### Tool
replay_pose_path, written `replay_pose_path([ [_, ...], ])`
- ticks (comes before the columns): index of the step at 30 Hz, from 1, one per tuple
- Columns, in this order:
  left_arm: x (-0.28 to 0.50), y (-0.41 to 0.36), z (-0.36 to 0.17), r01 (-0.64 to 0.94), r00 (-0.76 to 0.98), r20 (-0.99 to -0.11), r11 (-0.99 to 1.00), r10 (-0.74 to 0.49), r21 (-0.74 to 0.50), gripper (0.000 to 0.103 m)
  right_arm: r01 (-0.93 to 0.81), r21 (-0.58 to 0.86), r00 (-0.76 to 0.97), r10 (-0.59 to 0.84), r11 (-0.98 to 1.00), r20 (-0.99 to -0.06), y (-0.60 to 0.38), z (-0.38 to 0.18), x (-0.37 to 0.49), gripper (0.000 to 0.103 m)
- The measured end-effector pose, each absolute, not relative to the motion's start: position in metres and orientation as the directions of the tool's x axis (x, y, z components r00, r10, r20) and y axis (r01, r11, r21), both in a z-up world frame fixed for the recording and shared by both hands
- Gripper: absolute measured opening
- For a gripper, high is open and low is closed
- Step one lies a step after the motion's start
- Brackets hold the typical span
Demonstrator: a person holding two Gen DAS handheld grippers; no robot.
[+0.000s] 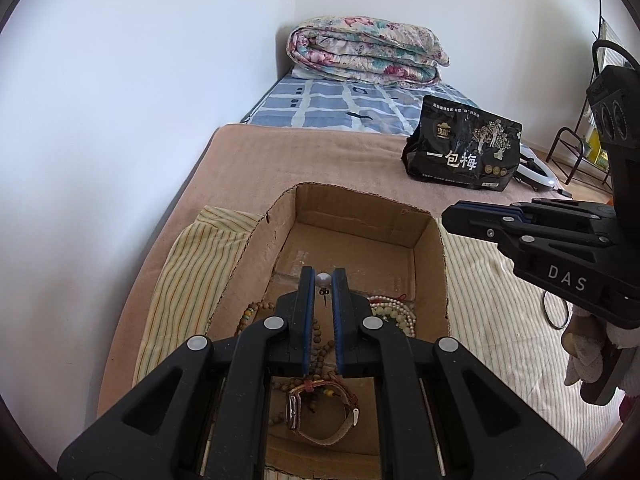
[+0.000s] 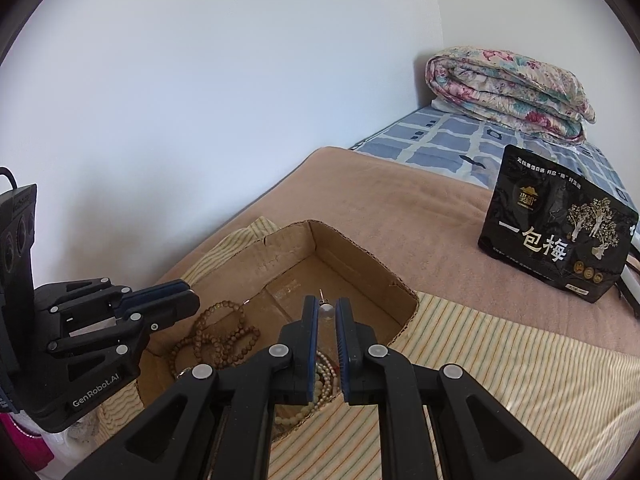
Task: Organize jewelry
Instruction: 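Open both tools to drop the pearl studs into the box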
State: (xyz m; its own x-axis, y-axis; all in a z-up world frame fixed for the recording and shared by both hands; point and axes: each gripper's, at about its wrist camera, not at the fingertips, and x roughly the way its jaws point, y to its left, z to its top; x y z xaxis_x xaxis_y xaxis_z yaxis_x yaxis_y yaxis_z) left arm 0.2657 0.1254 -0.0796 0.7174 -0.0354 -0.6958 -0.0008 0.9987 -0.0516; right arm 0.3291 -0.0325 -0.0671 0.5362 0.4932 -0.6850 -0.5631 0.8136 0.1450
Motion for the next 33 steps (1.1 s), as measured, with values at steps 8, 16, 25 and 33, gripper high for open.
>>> replay_pose_path([
  [8,0.265,0.126,-0.080,-0.008,0.719,-0.695,1.000,-0.011,-0.024,0.014,-0.544,0.140,0.559,0.482,0.827,-0.674,-0.032,-0.067,0.332,0.047],
  [16,0.259,0.126,-0.079,-0.028,0.723,-0.691,0.999,0.003,-0.025,0.035,-0.498,0.117,0.613,0.445,0.859,-0.653,-0.042,-0.059,0.329,0.081],
  [25,0.252,0.122,-0.074,-0.029,0.732,-0.681,0.999,0.006,-0.023,0.056,-0.461,0.081,0.658,0.402,0.883,-0.637,-0.058,-0.050,0.321,0.100],
  [33,0.240,0.113,-0.065,-0.026,0.741,-0.671,1.000,0.011,-0.013,0.066,-0.434,0.064,0.688,0.376,0.899,-0.621,-0.075,-0.039,0.311,0.103],
])
